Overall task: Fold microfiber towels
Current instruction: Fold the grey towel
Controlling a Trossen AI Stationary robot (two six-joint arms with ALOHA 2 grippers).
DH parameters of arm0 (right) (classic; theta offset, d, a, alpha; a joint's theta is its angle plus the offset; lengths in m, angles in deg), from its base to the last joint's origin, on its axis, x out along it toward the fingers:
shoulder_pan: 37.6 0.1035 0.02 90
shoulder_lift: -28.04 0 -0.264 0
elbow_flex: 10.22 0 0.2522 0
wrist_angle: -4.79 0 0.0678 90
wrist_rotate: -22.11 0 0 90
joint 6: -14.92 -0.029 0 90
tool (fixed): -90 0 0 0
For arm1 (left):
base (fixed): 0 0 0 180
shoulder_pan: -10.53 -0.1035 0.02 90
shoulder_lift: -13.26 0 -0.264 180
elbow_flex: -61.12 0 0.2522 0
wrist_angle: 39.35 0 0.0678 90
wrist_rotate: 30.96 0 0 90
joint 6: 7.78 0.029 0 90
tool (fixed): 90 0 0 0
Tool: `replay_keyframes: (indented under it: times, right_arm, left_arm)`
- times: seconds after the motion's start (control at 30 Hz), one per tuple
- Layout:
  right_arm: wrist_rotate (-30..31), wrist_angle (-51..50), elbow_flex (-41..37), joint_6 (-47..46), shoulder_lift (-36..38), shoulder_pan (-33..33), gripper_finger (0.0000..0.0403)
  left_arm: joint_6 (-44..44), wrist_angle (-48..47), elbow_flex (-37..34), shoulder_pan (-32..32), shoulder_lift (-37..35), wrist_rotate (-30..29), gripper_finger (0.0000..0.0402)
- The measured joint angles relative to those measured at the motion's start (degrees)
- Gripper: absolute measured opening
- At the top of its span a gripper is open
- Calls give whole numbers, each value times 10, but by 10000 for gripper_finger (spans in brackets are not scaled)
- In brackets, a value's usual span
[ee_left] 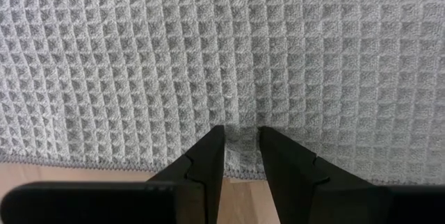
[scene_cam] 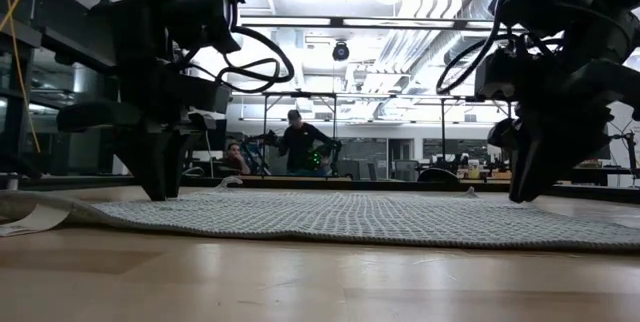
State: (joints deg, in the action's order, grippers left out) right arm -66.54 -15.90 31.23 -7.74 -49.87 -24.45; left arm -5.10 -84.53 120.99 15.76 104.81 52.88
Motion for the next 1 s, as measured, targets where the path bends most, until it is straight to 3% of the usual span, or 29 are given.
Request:
replay_keyframes:
  times: [0.23,0.63,1.0]
  right_arm:
    - [-30,60,0,3,0,0,73]
    - [-26,44,0,4,0,0,77]
    - [-14,40,0,-6,0,0,158]
  left_arm:
    - [-4,0,0,0,0,7,100]
    - [-15,0,0,0,0,11,100]
    - [-15,0,0,0,0,12,100]
